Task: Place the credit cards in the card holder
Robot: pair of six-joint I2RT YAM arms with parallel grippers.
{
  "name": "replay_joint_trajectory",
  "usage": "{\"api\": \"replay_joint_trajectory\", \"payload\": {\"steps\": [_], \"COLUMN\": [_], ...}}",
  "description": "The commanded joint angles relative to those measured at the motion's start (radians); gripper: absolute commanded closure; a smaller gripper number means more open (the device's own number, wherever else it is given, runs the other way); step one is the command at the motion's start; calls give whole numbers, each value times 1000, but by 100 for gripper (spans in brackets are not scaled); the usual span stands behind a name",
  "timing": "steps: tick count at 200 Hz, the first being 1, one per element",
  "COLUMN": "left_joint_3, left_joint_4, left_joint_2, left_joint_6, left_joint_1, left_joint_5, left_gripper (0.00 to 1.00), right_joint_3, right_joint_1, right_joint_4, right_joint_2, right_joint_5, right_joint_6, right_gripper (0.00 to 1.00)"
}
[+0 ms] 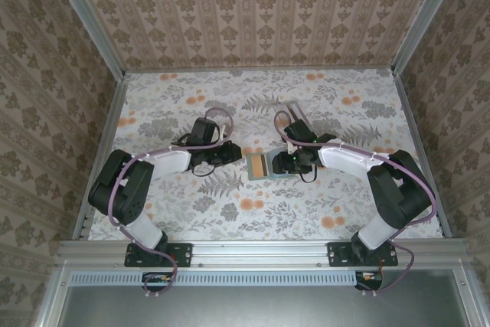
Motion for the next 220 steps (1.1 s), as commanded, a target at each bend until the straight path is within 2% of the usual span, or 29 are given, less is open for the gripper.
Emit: {"api": "replay_joint_trajectory", "payload": {"steps": [1,42,71,126,220], "left_joint_3": [20,15,14,20,99], "left_joint_4": [-3,2,2,1,-5], "left_joint_2": [7,7,10,27,128], "left_joint_6": [9,9,10,22,40], "left_joint_1": [-5,-7,-7,-20,-101], "left_joint_5": [6,3,5,8,-20], "left_gripper": [82,82,82,82,87], "right_joint_3": [-10,-5,-3,-25,-67], "right_joint_1": [-6,-5,-6,-6,-36], "right_joint_4": [20,29,44,131,257], "right_joint_2": [0,-7,-7,-28,-36], "right_joint_5": [-27,-49,-76,-160,-298], "right_joint_6": [7,7,2,4,42], "right_gripper": [44,45,57,73,80]}}
